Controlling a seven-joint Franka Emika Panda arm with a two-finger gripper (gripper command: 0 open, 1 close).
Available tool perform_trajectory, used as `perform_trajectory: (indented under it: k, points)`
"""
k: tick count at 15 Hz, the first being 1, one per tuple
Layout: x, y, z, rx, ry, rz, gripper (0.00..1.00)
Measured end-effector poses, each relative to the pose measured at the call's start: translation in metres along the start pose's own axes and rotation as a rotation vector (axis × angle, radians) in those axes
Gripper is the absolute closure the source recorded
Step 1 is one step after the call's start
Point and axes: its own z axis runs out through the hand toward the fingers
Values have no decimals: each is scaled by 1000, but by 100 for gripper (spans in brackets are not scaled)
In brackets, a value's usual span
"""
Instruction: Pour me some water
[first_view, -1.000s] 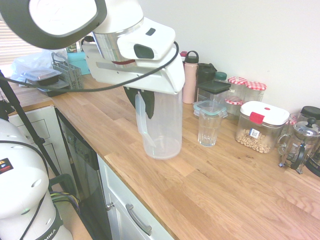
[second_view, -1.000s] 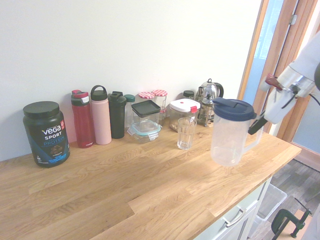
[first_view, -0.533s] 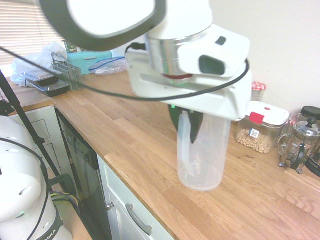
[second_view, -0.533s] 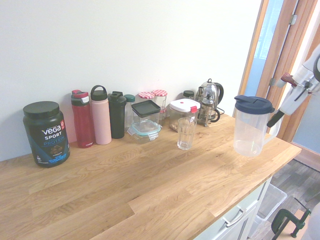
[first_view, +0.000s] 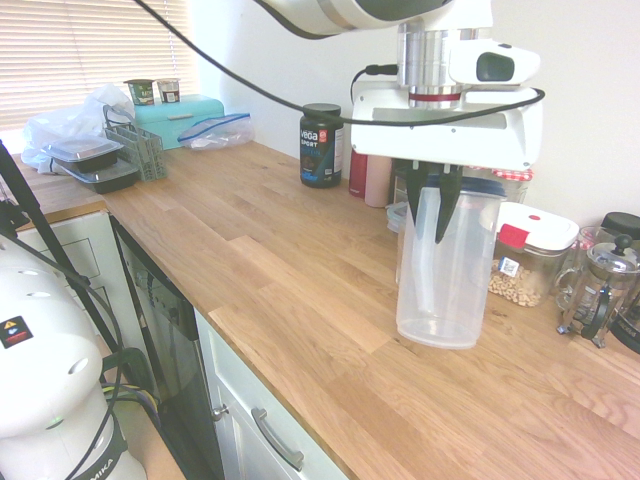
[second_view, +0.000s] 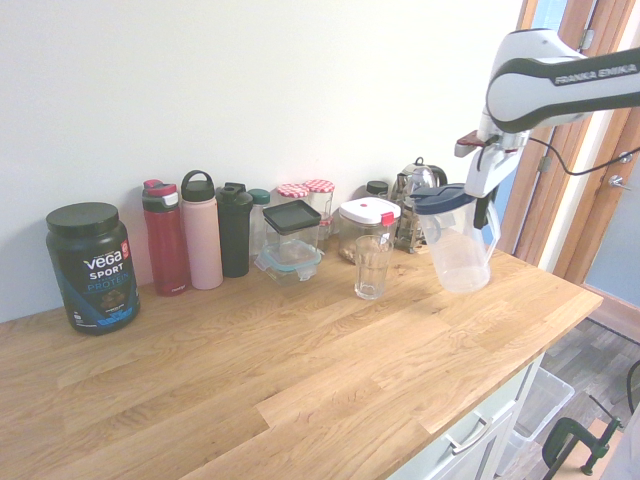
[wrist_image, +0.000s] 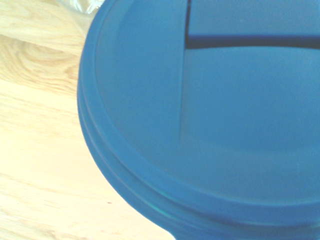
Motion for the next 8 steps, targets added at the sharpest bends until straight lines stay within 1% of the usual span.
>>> perform_trajectory:
  k: [1, 3, 6, 8]
  points:
    - [2, -11, -6, -45, -31, -11, 100]
    - [7, -24, -18, -103, -84, -17, 100]
    - [15, -45, -27, -168, -151, -37, 100]
    - [22, -63, -29, -193, -168, -45, 100]
